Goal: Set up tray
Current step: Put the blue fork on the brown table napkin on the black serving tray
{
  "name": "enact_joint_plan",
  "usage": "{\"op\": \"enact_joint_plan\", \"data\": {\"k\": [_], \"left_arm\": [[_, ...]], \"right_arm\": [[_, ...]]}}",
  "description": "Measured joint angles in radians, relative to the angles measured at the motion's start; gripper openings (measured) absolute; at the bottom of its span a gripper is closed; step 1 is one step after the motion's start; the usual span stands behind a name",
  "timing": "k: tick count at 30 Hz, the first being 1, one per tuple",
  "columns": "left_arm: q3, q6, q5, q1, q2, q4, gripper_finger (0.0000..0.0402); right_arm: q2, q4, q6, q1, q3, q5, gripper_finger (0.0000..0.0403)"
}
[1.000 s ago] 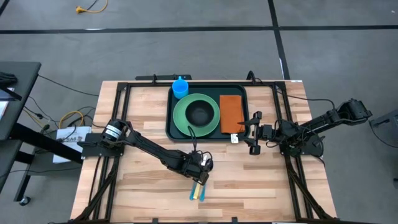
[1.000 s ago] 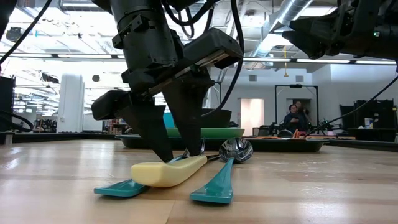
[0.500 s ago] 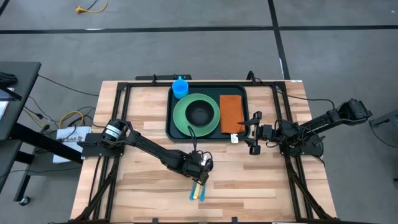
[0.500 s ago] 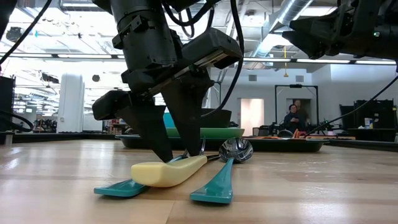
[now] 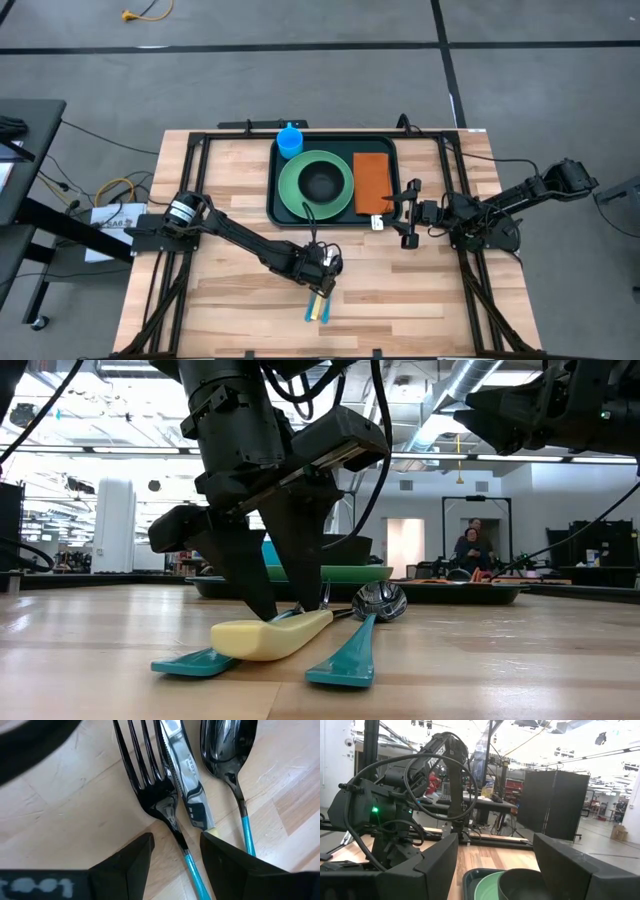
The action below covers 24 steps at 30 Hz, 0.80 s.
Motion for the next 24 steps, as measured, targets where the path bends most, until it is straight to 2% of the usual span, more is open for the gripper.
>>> {"op": "enact_joint_plan", "data": {"k": [4, 15, 24], "left_arm": [[0.0, 0.0, -0.002, 0.001, 0.0, -0.005, 0.0154], [-0.001, 0.001, -0.007, 0.002, 0.0, -0.017, 0.0065], [-0.001, 0.008, -0.002, 0.004, 0.0, -0.021, 0.0044]], "right_arm": [[0.0, 0.0, 0.0, 0.0, 0.0, 0.0, 0.0253], [0.0, 0.0, 0.0, 0.0, 0.0, 0.0, 0.0253], [0.0, -0.001, 0.0, 0.0, 0.0, 0.0, 0.0253]]}}
